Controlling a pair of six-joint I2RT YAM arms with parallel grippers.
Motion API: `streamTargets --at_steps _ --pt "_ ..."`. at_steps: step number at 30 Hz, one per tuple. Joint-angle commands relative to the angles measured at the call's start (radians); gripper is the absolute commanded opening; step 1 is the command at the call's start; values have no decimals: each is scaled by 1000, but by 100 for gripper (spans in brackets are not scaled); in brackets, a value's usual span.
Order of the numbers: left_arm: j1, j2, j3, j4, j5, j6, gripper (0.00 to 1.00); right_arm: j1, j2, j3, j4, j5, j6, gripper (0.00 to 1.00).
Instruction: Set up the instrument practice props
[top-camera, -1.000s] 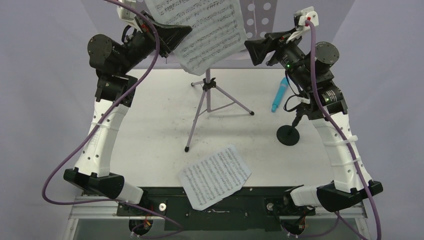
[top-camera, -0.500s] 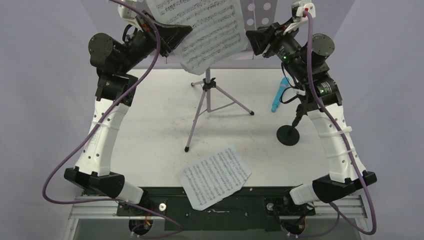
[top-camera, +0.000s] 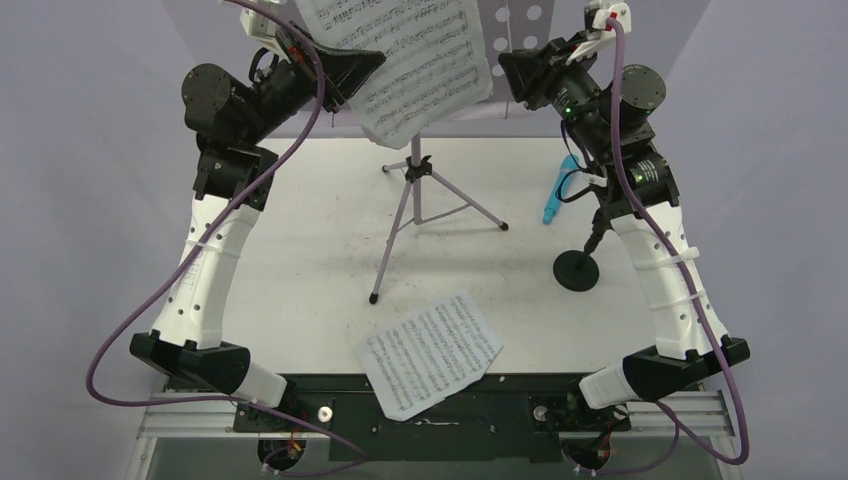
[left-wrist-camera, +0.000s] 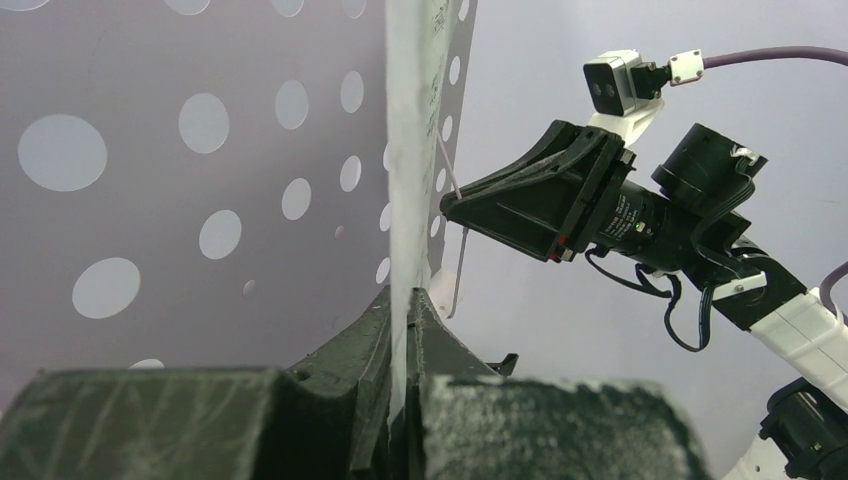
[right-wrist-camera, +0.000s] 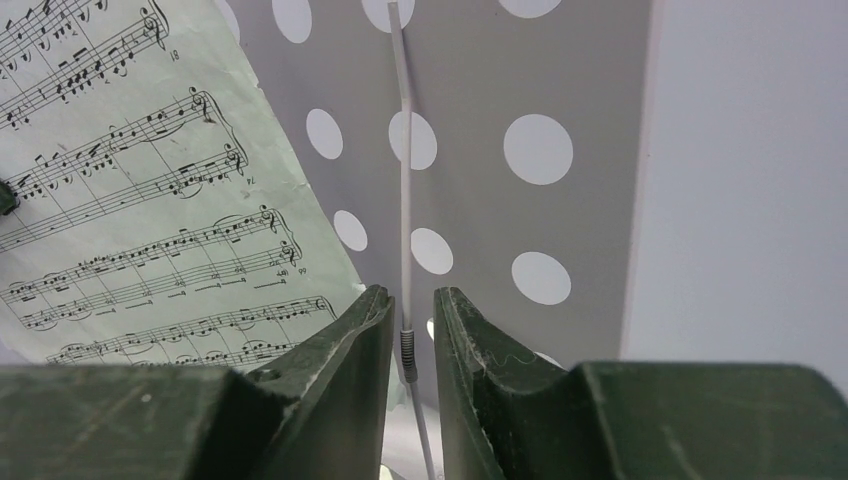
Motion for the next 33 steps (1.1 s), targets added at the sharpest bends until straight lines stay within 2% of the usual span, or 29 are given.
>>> streamTargets --at_steps 1,8,16,28,33 --pt "5 3 32 24 -8 8 0 -4 -19 8 55 15 9 22" --pt "5 -4 18 50 -4 -11 0 -4 -17 5 65 0 10 6" --pt "4 -10 4 51 -19 -8 0 -4 -50 -43 102 -11 3 5" --pt "4 24 11 194 -24 -99 0 -5 -100 -131 164 -34 -25 5" --pt "4 44 29 196 -29 -106 0 -4 -103 -140 180 -60 -22 5"
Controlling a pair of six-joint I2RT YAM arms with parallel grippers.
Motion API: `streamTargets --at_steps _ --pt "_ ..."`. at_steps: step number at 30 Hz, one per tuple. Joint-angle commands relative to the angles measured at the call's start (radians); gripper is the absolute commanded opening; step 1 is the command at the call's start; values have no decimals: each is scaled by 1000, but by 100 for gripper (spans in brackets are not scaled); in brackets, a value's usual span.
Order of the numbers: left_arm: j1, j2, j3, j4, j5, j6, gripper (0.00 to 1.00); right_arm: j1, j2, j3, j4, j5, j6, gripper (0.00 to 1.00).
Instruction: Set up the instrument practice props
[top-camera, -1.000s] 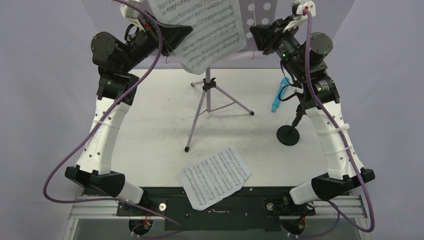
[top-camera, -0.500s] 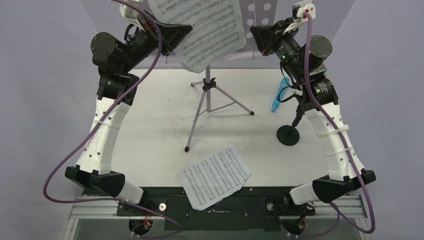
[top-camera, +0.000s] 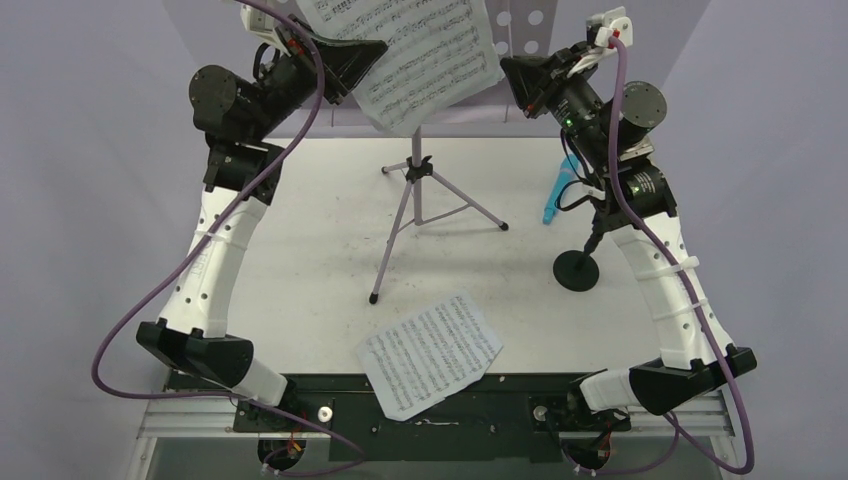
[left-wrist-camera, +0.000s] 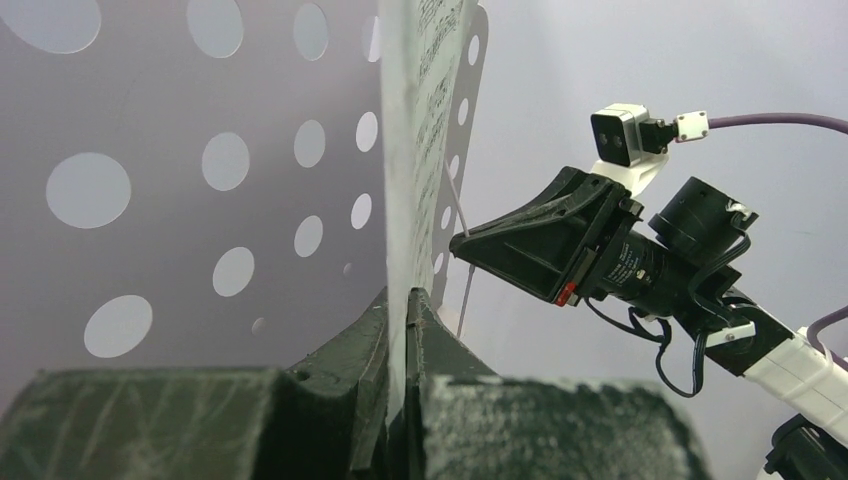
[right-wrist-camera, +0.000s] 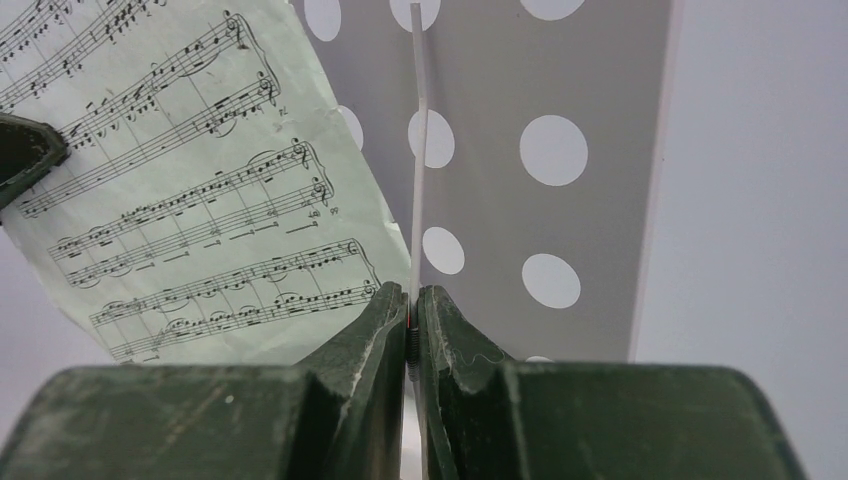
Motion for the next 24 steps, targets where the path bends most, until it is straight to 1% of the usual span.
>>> streamTargets --at_steps 1,5,8,24 --pt "4 14 36 70 -10 -19 0 -4 -38 -11 60 -45 -14 5" --pt "5 28 40 68 -13 -15 0 -4 -53 -45 83 -63 -4 5" --pt "5 39 43 67 -18 -14 0 -4 -66 -78 131 -77 0 5" --pt "-5 96 100 66 -9 -4 0 -5 -100 -144 198 -138 -27 5"
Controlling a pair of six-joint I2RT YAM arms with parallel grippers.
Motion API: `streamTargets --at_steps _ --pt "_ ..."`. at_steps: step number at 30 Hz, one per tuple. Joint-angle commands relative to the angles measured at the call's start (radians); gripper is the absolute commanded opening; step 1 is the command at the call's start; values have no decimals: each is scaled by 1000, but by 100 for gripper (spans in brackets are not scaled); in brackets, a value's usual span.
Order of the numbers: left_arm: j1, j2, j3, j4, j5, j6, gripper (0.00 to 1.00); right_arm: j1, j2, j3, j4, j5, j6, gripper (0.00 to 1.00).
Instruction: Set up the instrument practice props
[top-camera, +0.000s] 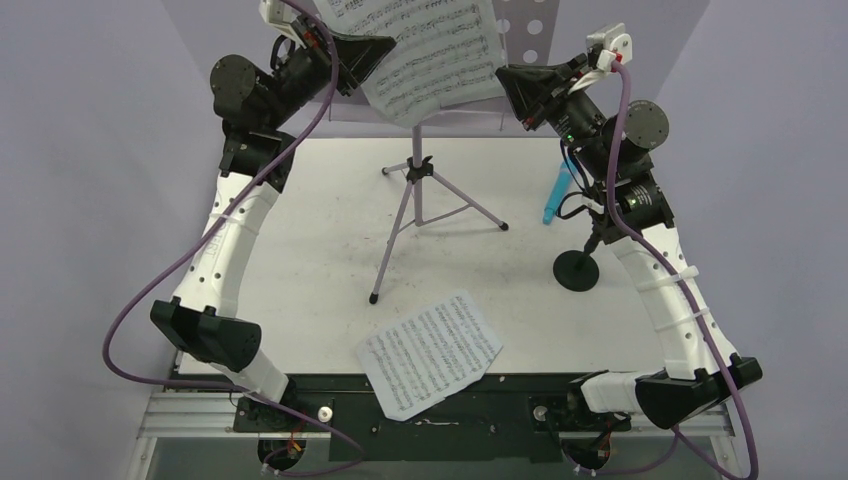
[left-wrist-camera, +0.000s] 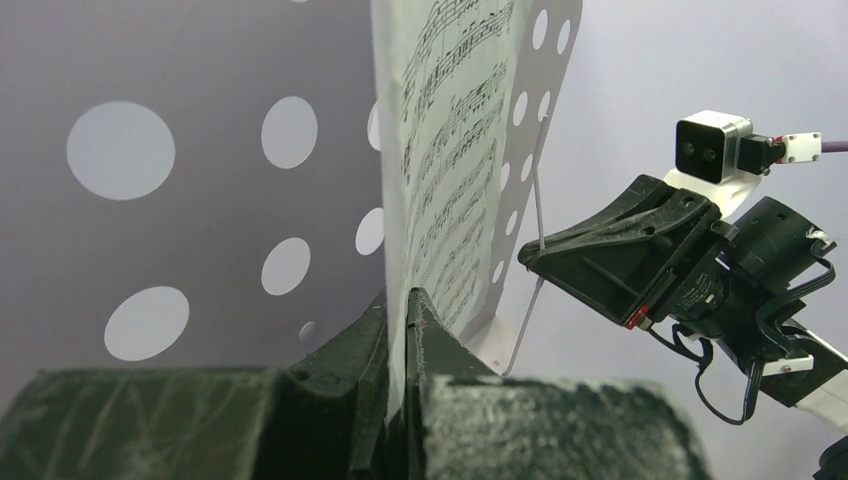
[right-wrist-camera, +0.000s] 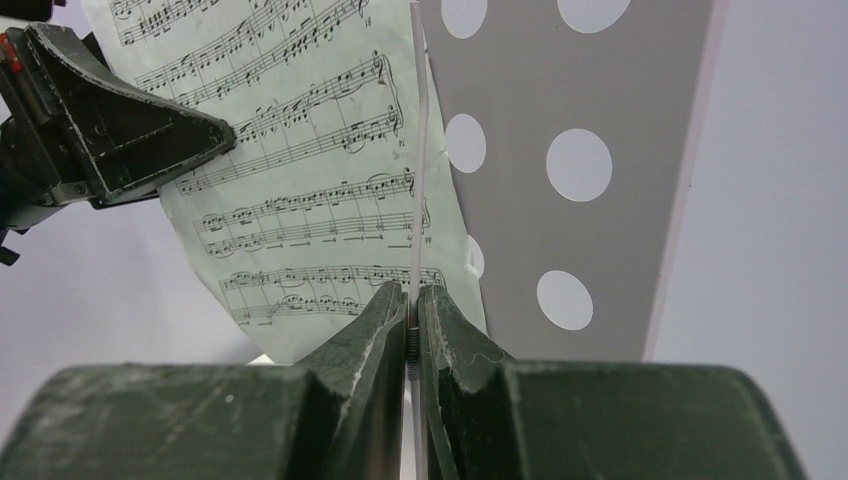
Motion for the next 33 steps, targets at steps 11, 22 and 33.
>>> streamTargets --at_steps 11,22,33 --pt "-75 66 180 -30 22 78 0 -4 -44 -30 66 -65 -20 5" --pt "-100 119 260 -87 32 110 3 -3 -37 -31 64 -71 -12 5" --pt "-103 106 227 -72 18 131 42 -3 -32 -30 58 -58 -12 5"
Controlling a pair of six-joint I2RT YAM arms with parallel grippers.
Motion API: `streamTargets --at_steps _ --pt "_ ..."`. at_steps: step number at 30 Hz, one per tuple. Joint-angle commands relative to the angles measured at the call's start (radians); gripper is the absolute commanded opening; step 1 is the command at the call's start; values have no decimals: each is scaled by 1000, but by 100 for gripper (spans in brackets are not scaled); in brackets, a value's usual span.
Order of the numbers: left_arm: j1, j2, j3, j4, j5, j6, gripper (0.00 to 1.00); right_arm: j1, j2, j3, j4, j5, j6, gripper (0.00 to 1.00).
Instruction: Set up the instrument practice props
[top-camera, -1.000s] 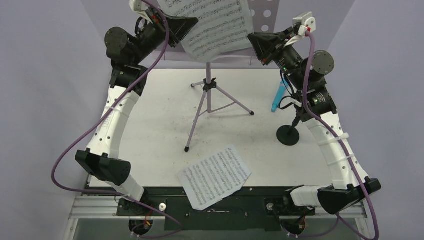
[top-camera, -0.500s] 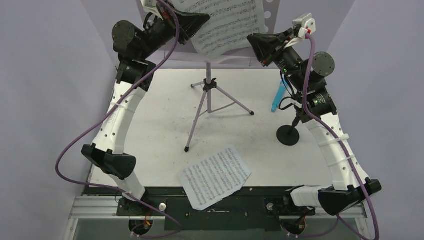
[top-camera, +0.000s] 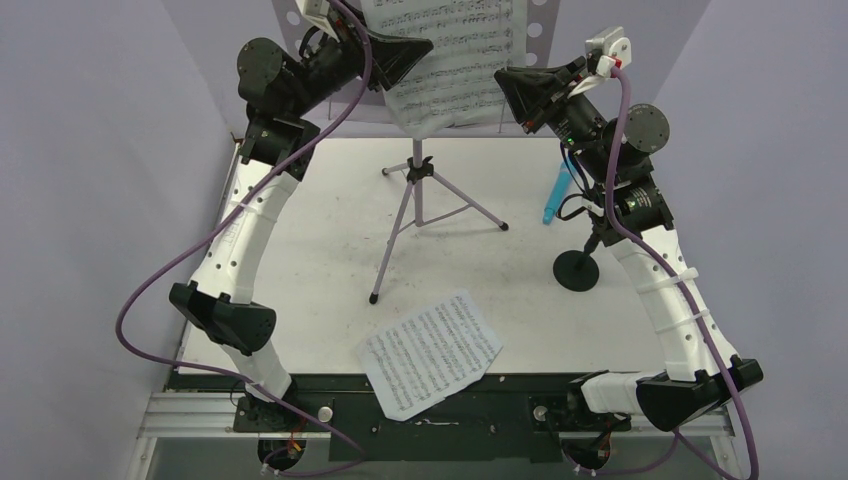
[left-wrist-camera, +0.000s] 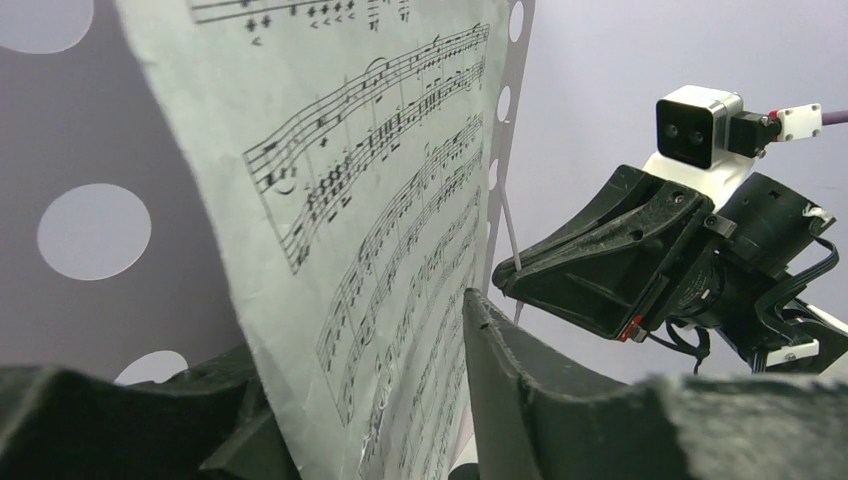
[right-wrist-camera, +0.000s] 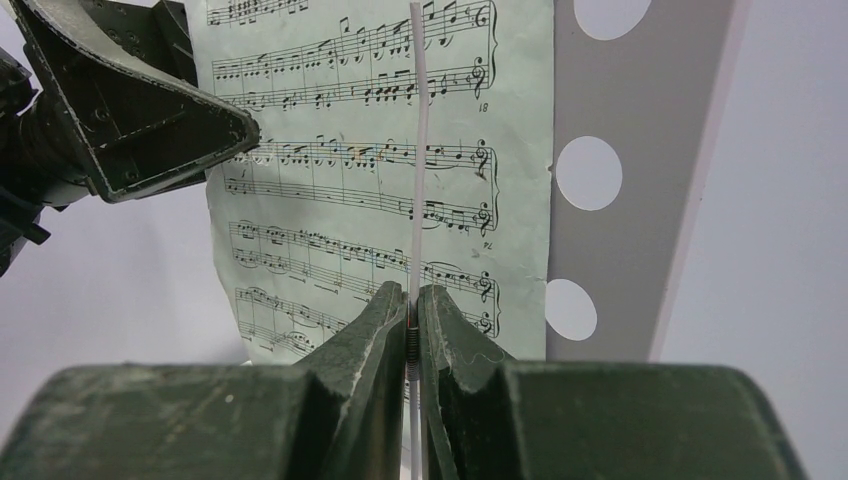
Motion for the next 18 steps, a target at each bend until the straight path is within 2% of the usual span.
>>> streamTargets --at_steps 1,5,12,15,18 --pt "-1 -27 2 22 -6 22 44 -3 -19 -3 23 -19 2 5" --pt "6 -69 -62 6 -44 58 49 -4 -18 -5 21 -17 0 5" --pt "33 -153 -165 -54 -110 126 51 -3 -19 -9 18 -16 -2 5" --pt "38 -166 -183 -58 -93 135 32 -3 -18 -10 18 -15 -2 5" --pt "40 -160 -168 -55 -67 133 20 -3 -16 -10 18 -16 -1 5"
